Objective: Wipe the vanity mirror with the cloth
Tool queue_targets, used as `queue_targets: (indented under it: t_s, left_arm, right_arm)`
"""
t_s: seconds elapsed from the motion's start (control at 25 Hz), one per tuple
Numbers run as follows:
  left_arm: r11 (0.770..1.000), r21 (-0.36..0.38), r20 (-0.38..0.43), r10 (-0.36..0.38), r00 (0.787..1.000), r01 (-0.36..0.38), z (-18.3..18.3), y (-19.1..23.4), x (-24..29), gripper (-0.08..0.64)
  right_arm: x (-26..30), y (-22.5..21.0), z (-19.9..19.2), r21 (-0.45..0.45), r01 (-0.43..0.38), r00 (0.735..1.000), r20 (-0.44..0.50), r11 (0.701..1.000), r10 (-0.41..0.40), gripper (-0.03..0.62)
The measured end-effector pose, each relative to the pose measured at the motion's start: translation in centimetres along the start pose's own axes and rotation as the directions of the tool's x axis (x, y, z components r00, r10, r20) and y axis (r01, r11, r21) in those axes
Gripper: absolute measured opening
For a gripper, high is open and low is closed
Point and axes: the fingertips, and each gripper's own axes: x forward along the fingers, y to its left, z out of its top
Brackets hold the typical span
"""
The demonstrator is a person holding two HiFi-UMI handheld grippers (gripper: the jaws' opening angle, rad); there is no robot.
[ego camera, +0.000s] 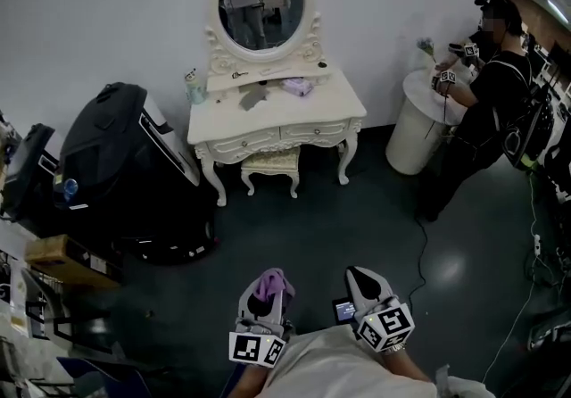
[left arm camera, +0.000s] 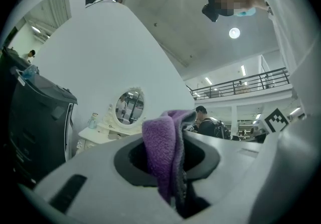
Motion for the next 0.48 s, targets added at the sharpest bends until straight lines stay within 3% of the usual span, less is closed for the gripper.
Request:
queue_targets:
  t_s: [0.48]
  left_arm:
    - [0.996, -0.032, -0.044, 0.082, 0.996, -0.083, -0.2, 7.1, -1.5, 0.095]
  right_arm:
    - [4.5, 3.7, -1.4, 0.065, -0.016, 1.0, -0.011, 0.998, 0.016, 0.008]
